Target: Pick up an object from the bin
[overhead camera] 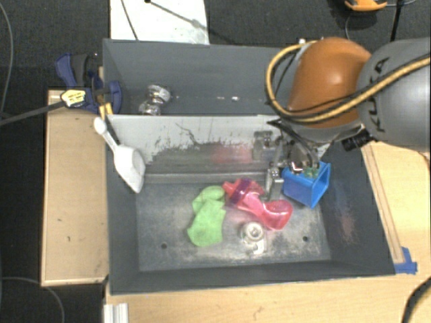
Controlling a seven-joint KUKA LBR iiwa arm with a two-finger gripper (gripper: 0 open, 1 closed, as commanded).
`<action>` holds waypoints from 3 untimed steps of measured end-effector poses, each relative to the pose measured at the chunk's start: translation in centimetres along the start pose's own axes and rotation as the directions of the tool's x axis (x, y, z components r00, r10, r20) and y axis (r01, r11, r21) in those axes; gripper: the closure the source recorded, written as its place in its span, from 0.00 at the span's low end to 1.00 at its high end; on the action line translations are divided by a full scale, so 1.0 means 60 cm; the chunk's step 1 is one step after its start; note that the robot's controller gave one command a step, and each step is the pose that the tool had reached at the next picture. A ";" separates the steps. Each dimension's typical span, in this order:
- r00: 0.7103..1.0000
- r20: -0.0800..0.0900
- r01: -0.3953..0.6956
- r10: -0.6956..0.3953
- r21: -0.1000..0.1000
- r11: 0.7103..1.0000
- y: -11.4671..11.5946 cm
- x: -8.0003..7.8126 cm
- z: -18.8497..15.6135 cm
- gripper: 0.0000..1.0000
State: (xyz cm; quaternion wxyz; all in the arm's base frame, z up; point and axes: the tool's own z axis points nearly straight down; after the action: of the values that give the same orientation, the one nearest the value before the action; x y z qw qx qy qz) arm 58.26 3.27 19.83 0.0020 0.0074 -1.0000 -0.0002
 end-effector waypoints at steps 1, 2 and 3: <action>1.000 0.008 -0.001 0.001 0.000 1.000 0.000 -0.002 -0.008 0.00; 0.995 0.010 -0.101 0.101 -0.002 0.995 -0.008 0.022 0.100 0.00; 0.982 0.005 -0.188 0.188 -0.002 0.982 -0.008 0.042 0.125 0.00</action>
Offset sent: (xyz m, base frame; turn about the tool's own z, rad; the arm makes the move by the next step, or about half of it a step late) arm -0.0304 -0.0097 -0.1283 0.1869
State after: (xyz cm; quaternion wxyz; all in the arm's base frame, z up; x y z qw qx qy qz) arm 55.69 2.74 12.35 -0.0006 -0.0869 -0.9962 -0.0006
